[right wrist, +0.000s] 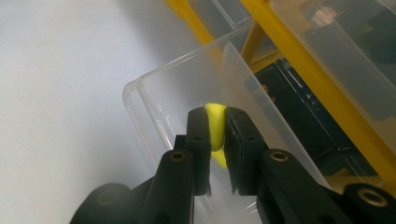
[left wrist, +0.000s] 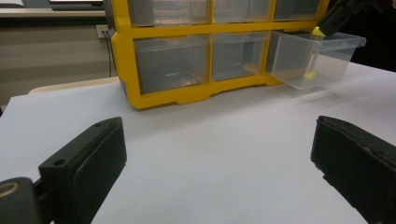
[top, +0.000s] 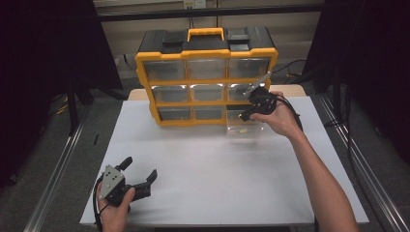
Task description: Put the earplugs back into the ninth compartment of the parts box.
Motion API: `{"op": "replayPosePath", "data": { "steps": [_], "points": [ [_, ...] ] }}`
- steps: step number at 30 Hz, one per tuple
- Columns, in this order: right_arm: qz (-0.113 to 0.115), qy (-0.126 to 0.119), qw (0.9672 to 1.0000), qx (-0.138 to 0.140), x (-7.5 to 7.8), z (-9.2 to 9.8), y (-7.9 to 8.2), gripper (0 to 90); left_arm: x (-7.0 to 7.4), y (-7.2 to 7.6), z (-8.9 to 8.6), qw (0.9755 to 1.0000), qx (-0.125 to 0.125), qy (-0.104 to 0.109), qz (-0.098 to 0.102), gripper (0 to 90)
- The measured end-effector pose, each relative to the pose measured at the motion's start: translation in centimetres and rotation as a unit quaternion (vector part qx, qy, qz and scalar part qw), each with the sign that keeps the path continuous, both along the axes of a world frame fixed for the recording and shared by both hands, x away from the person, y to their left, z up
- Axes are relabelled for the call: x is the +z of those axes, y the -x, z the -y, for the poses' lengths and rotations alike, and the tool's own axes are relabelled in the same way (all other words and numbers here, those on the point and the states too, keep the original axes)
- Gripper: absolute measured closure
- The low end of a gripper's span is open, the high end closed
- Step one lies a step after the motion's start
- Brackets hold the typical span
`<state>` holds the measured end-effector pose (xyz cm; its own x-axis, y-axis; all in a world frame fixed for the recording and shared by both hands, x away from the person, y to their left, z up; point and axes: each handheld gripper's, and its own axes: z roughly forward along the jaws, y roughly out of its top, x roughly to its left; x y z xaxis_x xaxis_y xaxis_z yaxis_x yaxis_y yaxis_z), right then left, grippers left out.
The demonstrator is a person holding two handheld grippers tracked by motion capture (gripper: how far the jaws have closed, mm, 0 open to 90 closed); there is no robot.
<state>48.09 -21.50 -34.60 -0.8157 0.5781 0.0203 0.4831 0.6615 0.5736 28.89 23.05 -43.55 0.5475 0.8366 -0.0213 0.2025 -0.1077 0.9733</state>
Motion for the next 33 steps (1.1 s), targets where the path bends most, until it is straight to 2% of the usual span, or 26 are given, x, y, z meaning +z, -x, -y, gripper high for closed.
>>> {"op": "replayPosePath", "data": {
  "steps": [11,13,15,18,23,26,29,31,33],
  "points": [
    [-0.015,-0.002,0.9998,-0.010,-1.1,0.3,-0.7,78.8,0.0,0.0,0.0,1.0000,0.000,0.001,0.000,3.5],
    [-0.015,0.000,0.9998,-0.009,-1.3,0.3,-0.8,78.6,0.0,0.1,0.1,1.0000,0.001,0.007,0.000,3.7],
    [-0.016,-0.001,0.9998,-0.011,-1.4,0.3,-0.9,78.3,0.0,0.1,0.0,1.0000,0.000,0.003,0.000,3.6],
    [-0.015,-0.003,0.9997,-0.016,-1.5,0.4,-0.9,74.5,0.0,0.0,0.0,1.0000,0.001,0.003,0.001,3.6],
    [-0.012,-0.005,0.9996,-0.025,-1.7,0.8,-0.8,65.0,0.1,0.1,0.0,1.0000,-0.001,0.001,0.001,3.6],
    [-0.005,-0.011,0.9994,-0.033,-1.5,1.0,-0.7,56.1,0.0,0.0,0.0,1.0000,-0.001,0.001,0.001,3.6],
    [0.003,-0.024,0.9990,-0.038,-1.2,1.1,-0.5,42.3,0.0,0.0,0.0,1.0000,-0.001,0.002,0.001,3.6],
    [0.007,-0.037,0.9983,-0.044,-0.9,1.3,-0.4,29.0,0.0,0.0,0.0,1.0000,-0.002,0.000,0.001,3.6],
    [0.019,-0.044,0.9974,-0.054,-0.7,1.4,-0.3,21.1,0.0,0.0,0.0,1.0000,-0.001,0.000,0.001,3.6]
  ]
}}
